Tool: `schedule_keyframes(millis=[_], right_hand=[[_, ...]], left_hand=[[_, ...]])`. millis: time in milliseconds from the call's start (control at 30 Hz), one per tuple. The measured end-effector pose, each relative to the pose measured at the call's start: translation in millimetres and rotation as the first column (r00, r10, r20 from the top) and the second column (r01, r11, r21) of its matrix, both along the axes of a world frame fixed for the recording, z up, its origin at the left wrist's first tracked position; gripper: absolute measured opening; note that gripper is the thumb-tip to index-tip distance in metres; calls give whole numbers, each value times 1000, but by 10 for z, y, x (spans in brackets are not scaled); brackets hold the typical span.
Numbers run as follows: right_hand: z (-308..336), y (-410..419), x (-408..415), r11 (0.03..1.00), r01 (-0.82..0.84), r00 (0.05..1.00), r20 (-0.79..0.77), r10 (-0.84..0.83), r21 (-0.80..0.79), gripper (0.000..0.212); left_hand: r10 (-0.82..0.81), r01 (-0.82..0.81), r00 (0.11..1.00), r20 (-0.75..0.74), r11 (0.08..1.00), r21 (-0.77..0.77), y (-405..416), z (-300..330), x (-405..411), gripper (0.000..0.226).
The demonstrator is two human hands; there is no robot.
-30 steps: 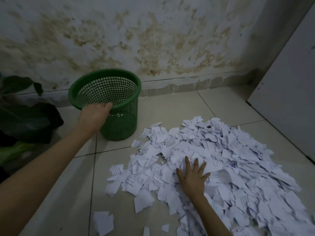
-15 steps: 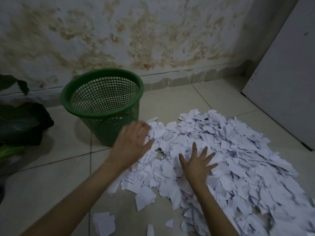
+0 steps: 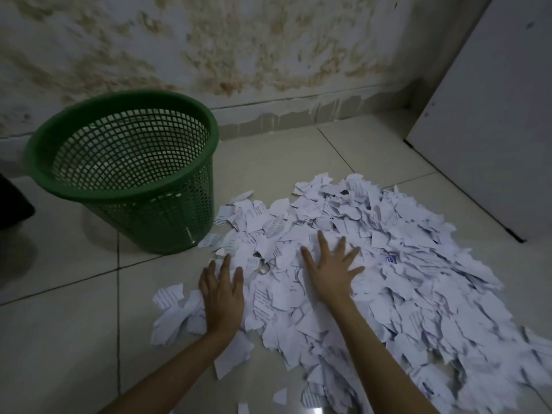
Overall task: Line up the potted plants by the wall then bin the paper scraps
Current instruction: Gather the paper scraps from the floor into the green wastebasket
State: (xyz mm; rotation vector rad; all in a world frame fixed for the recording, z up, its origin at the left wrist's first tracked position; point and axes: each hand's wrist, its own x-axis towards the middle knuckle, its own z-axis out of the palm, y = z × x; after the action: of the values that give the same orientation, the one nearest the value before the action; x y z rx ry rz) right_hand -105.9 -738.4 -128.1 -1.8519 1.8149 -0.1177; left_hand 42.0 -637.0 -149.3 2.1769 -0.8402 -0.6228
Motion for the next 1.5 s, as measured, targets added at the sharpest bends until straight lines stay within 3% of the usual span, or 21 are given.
schedule_keyframes(millis=[167,233,300,333,433,500,600,867,1000,1133,1233,1500], right_hand=[[-119,204,379,997,-64,998,1,64,36,67],[-133,357,516,997,-70,997,46,68,27,77],[-125,437,594,997,-61,996,67,58,44,101],[-110,442,611,997,-50,995,83,46,58,99],[-39,412,657,993,57,952,294,-86,106,52],[6,413,689,984,133,855,489,-174,117,45],[124,465,772,968,170,676,693,-250,183,15],[448,403,785,955,201,455,842,-290,220,1],[641,364,758,947,250,383,878,-287,200,12],[887,292,731,951,271,335,911,-240,151,6],[1055,271,719,957,274,307,933,-185,100,14],[1182,355,838,949,314,312,939,-143,40,16]], left_hand=[[0,-2,1000,-22,995,-99,-145,-16,-214,42],[54,-75,985,-167,990,-122,-224,43,-296,44],[84,-144,947,-309,974,-177,-266,81,-366,44],[66,-142,940,-335,967,-210,-265,95,-390,43],[3,-112,921,-390,960,-257,-280,153,-433,43],[-2,-117,894,-447,964,-240,-318,225,-421,42],[-2,-125,871,-492,966,-227,-386,312,-374,41],[149,-405,709,-689,886,-225,-476,725,-442,35],[106,-355,790,-604,882,-309,-511,935,-492,22],[21,-296,813,-582,875,-383,-554,1158,-498,26],[35,-279,855,-517,872,-402,-593,1290,-480,32],[23,-287,887,-461,810,-511,-541,1368,-370,15]])
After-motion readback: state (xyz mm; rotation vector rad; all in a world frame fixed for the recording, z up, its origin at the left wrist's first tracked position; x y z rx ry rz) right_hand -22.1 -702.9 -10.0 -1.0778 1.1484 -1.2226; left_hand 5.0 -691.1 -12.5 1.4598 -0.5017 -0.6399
